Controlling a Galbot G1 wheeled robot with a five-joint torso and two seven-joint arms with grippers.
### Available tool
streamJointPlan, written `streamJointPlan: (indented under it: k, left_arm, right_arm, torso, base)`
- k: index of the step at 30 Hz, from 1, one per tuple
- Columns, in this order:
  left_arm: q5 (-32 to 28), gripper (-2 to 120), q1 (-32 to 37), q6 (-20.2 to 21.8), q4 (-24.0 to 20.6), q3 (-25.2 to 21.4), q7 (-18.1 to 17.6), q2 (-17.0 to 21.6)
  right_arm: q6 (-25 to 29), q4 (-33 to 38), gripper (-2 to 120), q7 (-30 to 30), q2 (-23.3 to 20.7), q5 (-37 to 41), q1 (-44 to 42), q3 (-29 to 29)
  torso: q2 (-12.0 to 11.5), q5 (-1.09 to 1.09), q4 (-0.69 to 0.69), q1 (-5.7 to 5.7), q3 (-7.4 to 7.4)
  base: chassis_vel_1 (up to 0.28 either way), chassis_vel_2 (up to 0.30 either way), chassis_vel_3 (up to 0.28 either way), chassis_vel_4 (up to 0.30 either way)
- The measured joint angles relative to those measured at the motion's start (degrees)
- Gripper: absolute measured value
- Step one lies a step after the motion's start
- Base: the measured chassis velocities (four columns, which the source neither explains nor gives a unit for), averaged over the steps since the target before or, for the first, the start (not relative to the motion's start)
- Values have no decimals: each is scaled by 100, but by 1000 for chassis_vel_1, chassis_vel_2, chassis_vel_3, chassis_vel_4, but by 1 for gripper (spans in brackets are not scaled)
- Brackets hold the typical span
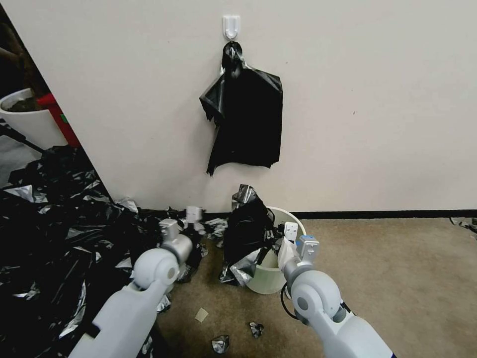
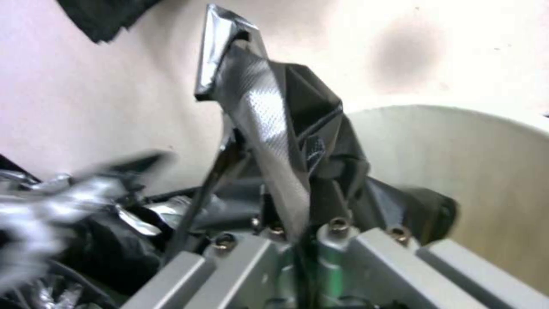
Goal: Place a trash bag onto the trash bin.
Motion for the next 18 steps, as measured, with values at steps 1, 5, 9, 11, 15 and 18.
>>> streamJointPlan:
  k: [1, 5, 9, 11, 15, 18]
  left_arm:
    - [45, 100, -159, 101, 120, 175, -24, -101]
    - [311, 100, -369, 267, 314, 453, -44, -261]
    - [653, 92, -462, 434, 492, 633, -111, -374]
    - [720, 89, -466, 472, 527, 658, -140, -391]
    - [891, 84, -460, 579, 617, 709, -205, -424]
    - [952, 83, -438, 701, 628, 728, -206, -425]
  right_arm:
    - [25, -17, 0, -38, 39, -50, -17, 5]
    - [51, -35, 0, -48, 105, -174, -52, 44]
    - [107, -38, 0, -42, 135, -436, -133, 124]
    - [119, -36, 0, -41, 135, -458, -154, 129]
    - [171, -18, 0, -43, 130, -519, -195, 131]
    - [198, -3, 0, -47, 125, -543, -204, 131]
  torso:
    - [0, 1, -1, 0, 0]
    - [0, 1, -2, 0, 0]
    - [0, 0, -1, 0, 0]
    - [0, 1, -1, 0, -1]
    - [0, 1, 0, 0, -1]
    - [0, 0, 0, 0, -1]
  base:
    - [0, 0, 0, 0]
    - [0, 0, 0, 0]
    - [0, 0, 0, 0]
    - [0, 0, 0, 0]
    - [0, 0, 0, 0]
    - [0, 0, 0, 0]
